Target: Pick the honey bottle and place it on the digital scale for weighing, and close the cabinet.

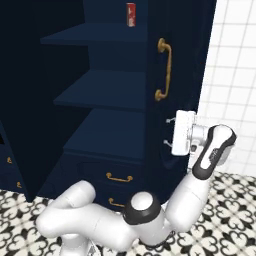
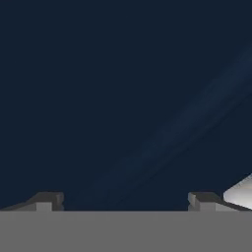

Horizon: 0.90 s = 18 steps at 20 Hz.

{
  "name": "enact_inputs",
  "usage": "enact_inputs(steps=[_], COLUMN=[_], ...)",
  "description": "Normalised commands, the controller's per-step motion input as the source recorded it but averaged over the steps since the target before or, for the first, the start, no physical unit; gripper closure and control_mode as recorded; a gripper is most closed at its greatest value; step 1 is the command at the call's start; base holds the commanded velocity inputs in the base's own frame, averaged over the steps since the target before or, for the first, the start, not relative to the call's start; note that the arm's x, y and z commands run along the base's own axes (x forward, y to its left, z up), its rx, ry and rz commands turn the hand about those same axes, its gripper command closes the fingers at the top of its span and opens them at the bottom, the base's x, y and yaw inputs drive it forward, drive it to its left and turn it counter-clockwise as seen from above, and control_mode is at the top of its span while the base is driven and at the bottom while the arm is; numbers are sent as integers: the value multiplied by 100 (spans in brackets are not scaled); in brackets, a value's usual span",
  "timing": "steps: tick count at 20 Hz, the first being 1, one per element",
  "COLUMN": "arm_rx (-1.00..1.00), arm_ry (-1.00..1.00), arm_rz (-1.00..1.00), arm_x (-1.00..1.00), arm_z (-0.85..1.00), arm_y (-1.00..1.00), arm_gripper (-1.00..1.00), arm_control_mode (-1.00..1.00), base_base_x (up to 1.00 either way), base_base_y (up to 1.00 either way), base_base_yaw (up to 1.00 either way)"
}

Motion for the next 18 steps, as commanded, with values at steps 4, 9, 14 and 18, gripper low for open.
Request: enact_inputs(steps=[4,9,14,18], arm_rx=[4,15,5,-6], arm_ry=[-9,-14,-11,0], arm_rz=[-8,-37,-40,-48], arm_x=[98,100,100,100], arm_z=[-21,-3,-1,0], arm_y=[100,100,96,84], arm_gripper=[-100,-100,-100,-100], arm_control_mode=[-100,-100,-100,-100], base_base_x=[0,0,0,0], base_base_y=[0,0,0,0], base_base_yaw=[0,0,0,0])
